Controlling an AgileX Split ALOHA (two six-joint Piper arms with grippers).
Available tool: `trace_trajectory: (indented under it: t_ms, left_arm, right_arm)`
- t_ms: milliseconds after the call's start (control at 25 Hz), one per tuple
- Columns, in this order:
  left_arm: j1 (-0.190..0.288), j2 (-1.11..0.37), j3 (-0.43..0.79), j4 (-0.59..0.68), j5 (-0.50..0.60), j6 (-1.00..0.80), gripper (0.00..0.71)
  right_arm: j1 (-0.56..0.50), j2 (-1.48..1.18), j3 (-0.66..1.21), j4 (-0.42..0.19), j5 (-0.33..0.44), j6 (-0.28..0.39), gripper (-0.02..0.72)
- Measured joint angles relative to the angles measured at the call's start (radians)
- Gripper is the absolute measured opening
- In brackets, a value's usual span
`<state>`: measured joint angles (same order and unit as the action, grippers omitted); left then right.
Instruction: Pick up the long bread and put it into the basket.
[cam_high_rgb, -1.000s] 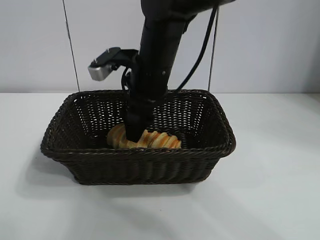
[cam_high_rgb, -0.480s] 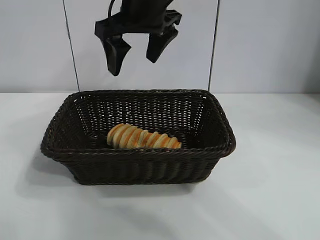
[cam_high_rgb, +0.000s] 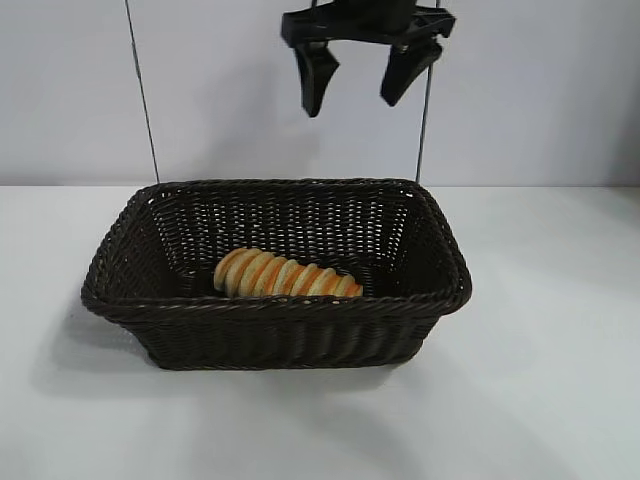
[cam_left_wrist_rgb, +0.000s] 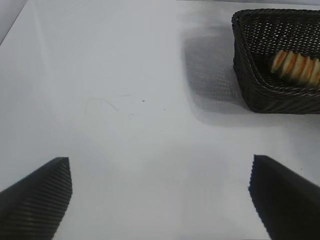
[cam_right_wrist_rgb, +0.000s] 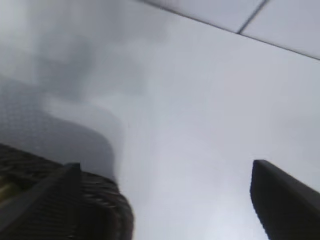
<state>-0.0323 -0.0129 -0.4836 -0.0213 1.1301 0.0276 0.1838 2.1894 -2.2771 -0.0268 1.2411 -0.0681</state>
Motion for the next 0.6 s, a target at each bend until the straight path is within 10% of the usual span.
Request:
trace_trajectory:
  t_ms: [600]
  left_arm:
    - [0.0,0.0,0.0,0.0,0.0,0.0,0.695]
  right_arm:
    - [-0.334,-0.202,0.148,-0.013,0.006,-0.046,0.654]
